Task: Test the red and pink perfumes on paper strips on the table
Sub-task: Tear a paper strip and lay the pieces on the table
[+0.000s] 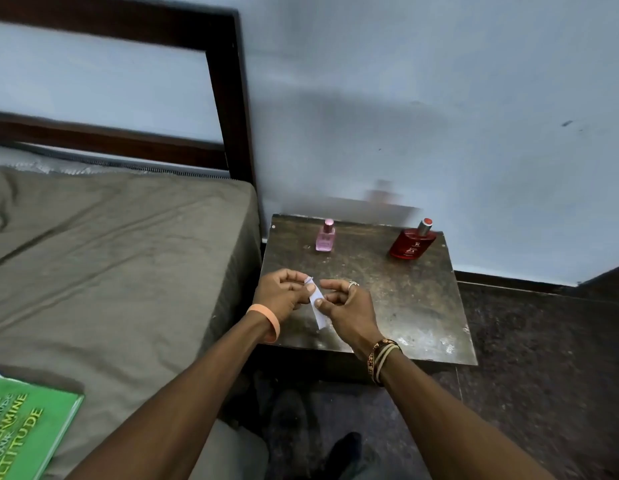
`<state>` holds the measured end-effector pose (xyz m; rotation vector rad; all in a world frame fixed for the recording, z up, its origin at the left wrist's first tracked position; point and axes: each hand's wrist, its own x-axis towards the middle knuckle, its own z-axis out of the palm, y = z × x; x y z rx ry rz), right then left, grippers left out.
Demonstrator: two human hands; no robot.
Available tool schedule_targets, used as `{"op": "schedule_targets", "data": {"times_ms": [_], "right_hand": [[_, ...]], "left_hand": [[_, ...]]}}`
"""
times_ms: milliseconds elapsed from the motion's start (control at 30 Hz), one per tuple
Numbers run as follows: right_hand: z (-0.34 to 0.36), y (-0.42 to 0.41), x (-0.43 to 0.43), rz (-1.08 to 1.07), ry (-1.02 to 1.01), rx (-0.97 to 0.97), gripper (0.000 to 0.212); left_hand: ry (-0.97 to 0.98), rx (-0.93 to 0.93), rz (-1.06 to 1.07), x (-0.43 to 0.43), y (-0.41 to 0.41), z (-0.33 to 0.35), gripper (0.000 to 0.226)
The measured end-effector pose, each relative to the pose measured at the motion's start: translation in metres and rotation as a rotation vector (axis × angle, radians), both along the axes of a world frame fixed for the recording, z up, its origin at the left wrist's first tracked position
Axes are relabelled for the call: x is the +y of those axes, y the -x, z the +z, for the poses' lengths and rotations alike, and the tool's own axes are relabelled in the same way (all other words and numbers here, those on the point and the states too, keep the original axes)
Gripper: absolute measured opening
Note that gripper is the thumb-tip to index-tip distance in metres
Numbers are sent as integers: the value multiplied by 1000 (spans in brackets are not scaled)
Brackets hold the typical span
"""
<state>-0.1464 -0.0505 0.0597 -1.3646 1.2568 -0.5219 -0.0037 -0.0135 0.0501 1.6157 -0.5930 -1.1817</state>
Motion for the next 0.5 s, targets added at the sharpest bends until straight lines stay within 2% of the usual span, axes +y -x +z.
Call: {"op": "schedule_targets", "data": {"times_ms": [167, 233, 500], "right_hand": [[54, 26, 14, -25, -78, -112, 33], [76, 37, 22, -5, -74, -107, 32], [135, 77, 49, 73, -10, -108, 27]], "left_hand": [[38, 178, -24, 16, 17, 60, 25], [49, 226, -39, 22, 23, 82, 21], [77, 149, -206, 51, 47, 133, 18]]}}
